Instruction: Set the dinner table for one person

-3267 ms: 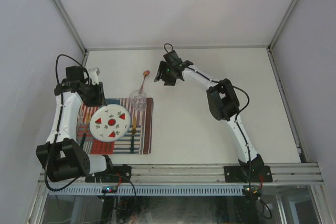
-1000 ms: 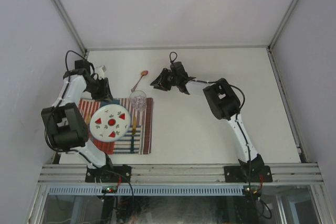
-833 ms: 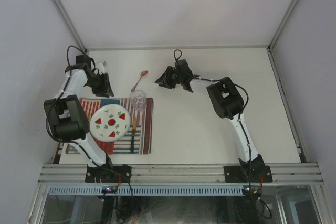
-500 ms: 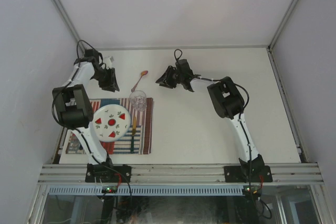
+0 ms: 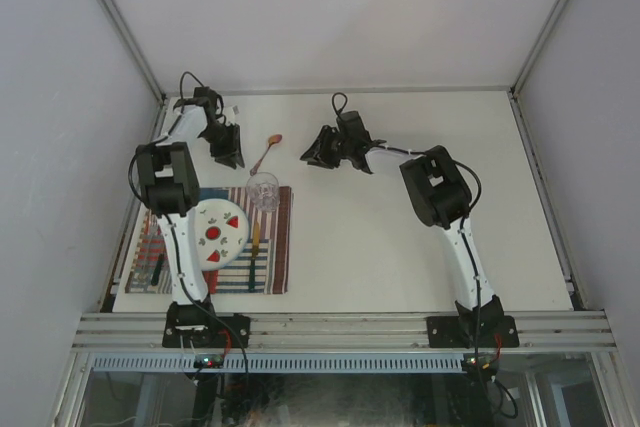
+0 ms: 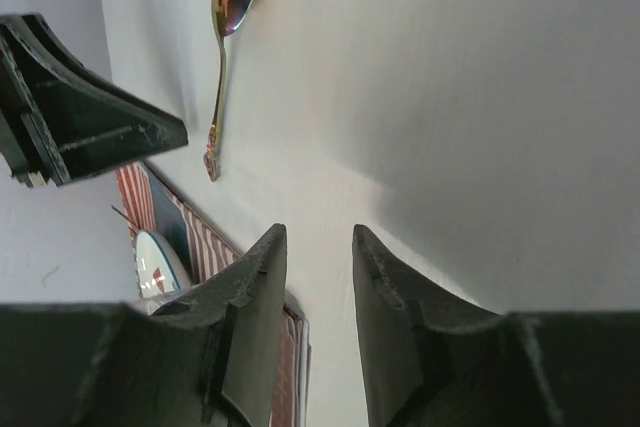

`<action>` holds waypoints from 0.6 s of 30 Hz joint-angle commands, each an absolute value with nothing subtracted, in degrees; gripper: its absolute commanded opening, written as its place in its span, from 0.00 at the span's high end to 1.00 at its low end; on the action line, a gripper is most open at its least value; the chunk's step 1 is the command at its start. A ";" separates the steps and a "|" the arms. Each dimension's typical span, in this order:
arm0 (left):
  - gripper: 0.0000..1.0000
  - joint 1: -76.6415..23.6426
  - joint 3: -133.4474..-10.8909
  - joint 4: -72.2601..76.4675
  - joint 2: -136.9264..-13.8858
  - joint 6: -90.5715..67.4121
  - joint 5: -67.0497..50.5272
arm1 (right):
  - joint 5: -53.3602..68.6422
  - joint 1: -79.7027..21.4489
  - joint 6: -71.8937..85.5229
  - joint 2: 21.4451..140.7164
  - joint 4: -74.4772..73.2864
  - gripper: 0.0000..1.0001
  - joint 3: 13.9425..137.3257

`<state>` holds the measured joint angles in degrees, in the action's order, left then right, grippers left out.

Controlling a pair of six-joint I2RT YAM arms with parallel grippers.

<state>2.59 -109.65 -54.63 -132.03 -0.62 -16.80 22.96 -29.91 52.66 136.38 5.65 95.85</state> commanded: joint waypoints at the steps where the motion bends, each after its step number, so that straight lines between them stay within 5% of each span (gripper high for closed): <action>1: 0.66 1.35 -118.29 -58.06 -134.45 -2.47 -15.59 | 21.32 -29.21 50.58 130.81 6.88 0.68 93.19; 9: 0.66 -4.04 -124.46 -62.51 -137.89 -0.53 -17.41 | 21.62 -28.22 49.50 129.83 7.10 0.68 91.17; 18: 0.66 -9.81 -118.06 -62.76 -135.80 3.53 -17.17 | 21.57 -27.61 48.62 128.05 7.16 0.69 90.22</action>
